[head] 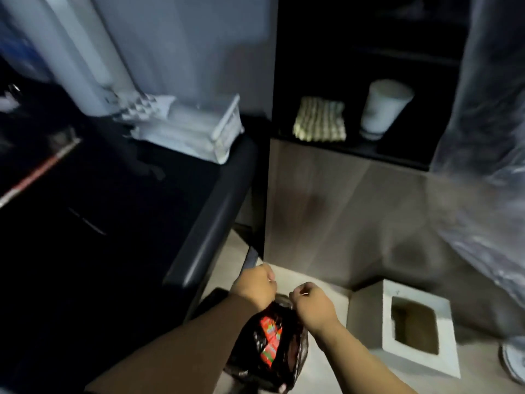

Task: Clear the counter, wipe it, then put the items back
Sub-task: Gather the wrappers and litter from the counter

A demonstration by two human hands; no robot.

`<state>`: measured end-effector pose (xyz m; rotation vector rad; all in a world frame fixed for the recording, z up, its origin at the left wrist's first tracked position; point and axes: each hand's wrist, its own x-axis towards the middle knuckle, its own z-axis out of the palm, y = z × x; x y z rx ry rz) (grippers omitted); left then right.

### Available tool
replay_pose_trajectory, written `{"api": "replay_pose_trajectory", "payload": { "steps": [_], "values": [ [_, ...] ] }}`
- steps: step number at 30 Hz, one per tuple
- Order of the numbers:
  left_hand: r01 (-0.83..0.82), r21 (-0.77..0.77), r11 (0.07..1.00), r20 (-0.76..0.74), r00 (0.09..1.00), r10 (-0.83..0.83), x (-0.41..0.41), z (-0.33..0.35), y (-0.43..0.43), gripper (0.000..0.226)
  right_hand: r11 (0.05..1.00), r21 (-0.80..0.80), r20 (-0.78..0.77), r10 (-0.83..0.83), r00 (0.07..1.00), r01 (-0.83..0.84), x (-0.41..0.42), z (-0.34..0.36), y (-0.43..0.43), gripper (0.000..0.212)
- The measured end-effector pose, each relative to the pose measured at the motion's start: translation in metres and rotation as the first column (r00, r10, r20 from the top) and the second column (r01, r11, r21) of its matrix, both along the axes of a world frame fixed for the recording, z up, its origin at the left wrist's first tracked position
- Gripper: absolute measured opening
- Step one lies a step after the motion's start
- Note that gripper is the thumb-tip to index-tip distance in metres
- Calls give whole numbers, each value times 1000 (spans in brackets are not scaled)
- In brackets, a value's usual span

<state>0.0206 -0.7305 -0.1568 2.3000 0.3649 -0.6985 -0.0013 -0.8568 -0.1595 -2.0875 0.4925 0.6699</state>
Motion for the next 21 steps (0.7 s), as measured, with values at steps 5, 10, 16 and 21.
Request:
{"api": "replay_pose_trajectory", "payload": {
  "steps": [5,10,16,21],
  "values": [
    [123,137,983,206,967,-150,9,92,15,19,975,-128,206,204,957,-180,19,88,15,7],
    [128,267,955,359,907,-222,7,165,58,25,919,-243,359,382,852,-310,28,152,54,14],
    [68,372,926,435,868,-239,-5,202,133,27,837,-355,411,541,734,-417,29,184,123,9],
    [31,433,901,428,872,-235,-20,209,221,26,819,-363,446,571,689,-444,28,192,206,24]
  ]
}}
